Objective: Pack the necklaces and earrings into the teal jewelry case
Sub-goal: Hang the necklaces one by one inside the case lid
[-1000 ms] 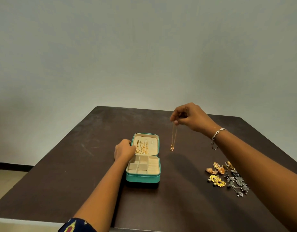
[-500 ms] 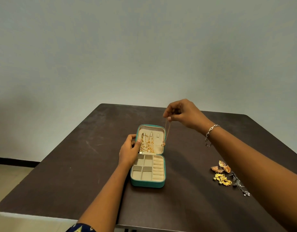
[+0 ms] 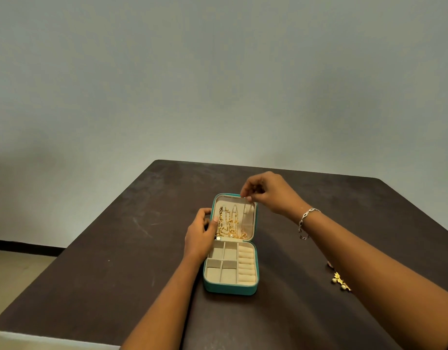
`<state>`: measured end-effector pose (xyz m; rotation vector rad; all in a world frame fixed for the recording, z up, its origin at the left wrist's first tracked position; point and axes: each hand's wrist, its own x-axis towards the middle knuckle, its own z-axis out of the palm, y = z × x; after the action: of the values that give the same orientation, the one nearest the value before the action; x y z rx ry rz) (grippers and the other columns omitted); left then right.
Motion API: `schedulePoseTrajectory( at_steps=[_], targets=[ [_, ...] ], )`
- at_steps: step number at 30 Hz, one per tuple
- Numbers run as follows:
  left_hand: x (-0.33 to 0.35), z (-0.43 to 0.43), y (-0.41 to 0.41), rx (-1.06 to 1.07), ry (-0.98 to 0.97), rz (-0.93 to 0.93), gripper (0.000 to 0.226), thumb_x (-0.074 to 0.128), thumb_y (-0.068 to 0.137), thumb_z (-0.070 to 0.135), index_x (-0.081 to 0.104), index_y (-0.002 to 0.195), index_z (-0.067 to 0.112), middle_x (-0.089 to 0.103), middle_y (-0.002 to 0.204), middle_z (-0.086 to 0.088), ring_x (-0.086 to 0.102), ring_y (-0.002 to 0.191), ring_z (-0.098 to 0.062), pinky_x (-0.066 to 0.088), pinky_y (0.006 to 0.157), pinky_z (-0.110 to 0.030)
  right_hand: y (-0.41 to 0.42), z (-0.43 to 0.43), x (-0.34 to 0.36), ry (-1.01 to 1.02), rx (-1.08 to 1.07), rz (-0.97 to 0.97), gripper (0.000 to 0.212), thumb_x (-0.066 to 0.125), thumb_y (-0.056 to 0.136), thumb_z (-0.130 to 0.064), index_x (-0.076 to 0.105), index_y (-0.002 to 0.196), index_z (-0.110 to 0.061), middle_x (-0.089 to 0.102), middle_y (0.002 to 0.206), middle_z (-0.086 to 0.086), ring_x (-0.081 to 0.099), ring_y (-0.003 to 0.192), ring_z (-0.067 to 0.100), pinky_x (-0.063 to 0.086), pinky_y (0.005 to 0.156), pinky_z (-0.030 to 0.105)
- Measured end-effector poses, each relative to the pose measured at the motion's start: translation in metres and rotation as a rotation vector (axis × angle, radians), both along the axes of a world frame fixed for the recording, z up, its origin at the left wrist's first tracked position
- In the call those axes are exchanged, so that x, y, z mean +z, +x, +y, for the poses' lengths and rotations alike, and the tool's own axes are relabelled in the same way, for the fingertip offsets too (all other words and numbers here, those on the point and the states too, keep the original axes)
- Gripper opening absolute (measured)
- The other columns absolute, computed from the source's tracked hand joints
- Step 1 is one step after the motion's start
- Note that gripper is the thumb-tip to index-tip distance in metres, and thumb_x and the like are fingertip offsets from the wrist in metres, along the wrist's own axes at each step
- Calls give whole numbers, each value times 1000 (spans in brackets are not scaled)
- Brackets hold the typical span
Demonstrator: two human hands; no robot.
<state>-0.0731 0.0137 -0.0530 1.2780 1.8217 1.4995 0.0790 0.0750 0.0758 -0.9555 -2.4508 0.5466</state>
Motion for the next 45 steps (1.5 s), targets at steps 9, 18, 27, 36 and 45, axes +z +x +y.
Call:
schedulePoseTrajectory(
  at_steps=[9,18,27,36,45],
  targets=[
    [-3,1,-2,-9,30,-28,11,50,93,27,50,102,33,69,88,6,67,79,-13,54,76,-47,-7,13,-25,208,6,-46,18,57,83,1,70,89,-10,65,90,1,55,80,9,41,68,15],
    [-2,0,-2,-24,42,-34,11,49,93,26,50,104,31,68,89,9,67,77,-10,55,75,-45,-9,19,-44,600,53,-153,18,79,65,-9,69,79,-12,69,77,4,60,68,21,41,54,23],
    [-4,1,-3,-40,54,-60,13,49,93,26,50,104,32,67,93,8,67,81,-8,56,76,-45,-7,25,-59,777,77,-161,38,90,46,-25,67,76,-18,66,75,-2,59,65,11,48,49,19],
    [-4,2,-4,-55,71,-64,14,49,93,25,50,105,33,66,97,8,67,85,-8,56,76,-44,-8,32,-64,799,23,-54,35,90,46,-21,67,73,-16,64,76,1,59,66,14,47,46,18],
    [-2,0,-3,-55,100,-69,17,48,94,23,50,109,30,67,97,9,67,84,-7,57,75,-40,-7,35,-67,635,-18,138,23,79,62,-2,65,78,-12,59,80,4,56,72,18,50,51,23]
  ],
)
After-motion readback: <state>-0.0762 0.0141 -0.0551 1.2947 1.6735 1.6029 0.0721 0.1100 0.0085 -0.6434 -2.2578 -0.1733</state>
